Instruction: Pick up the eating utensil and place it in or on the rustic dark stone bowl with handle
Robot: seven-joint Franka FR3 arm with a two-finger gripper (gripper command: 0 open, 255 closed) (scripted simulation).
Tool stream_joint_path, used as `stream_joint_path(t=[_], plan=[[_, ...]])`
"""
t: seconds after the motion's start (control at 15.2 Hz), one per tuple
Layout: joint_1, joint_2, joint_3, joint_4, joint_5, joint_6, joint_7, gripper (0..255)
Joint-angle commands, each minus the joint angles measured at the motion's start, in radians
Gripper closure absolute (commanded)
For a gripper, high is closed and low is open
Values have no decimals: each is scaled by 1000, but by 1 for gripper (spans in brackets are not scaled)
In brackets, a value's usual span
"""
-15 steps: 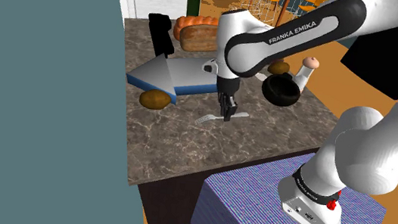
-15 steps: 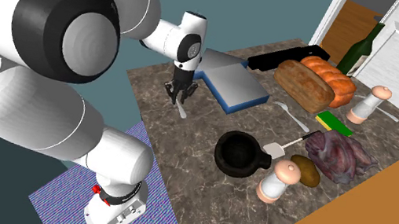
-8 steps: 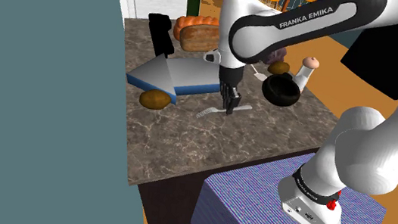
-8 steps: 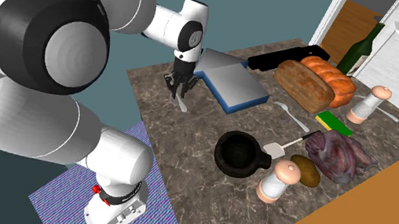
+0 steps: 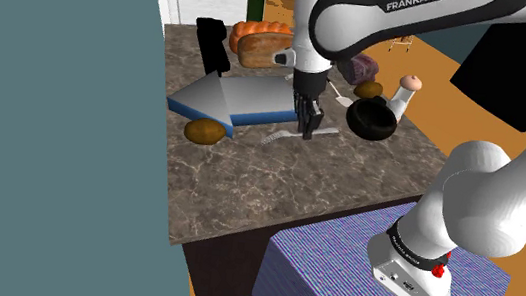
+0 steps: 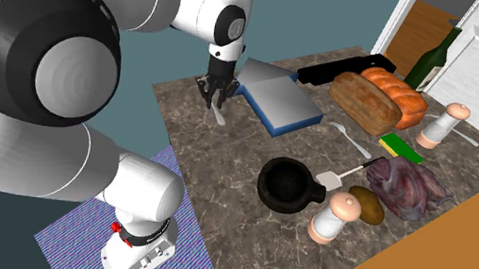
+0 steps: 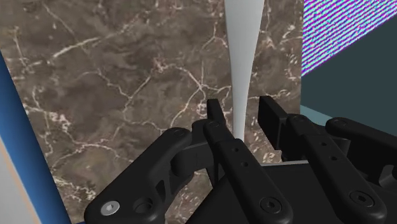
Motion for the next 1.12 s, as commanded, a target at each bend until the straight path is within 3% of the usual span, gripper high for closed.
stream_joint_path(t=[0.0, 0.66, 1.06], plan=[[0, -12, 1, 18, 0, -30, 3, 255], [1, -44, 5, 119, -1, -164, 11, 255], [-72, -110, -94, 66, -88, -178, -120, 255]])
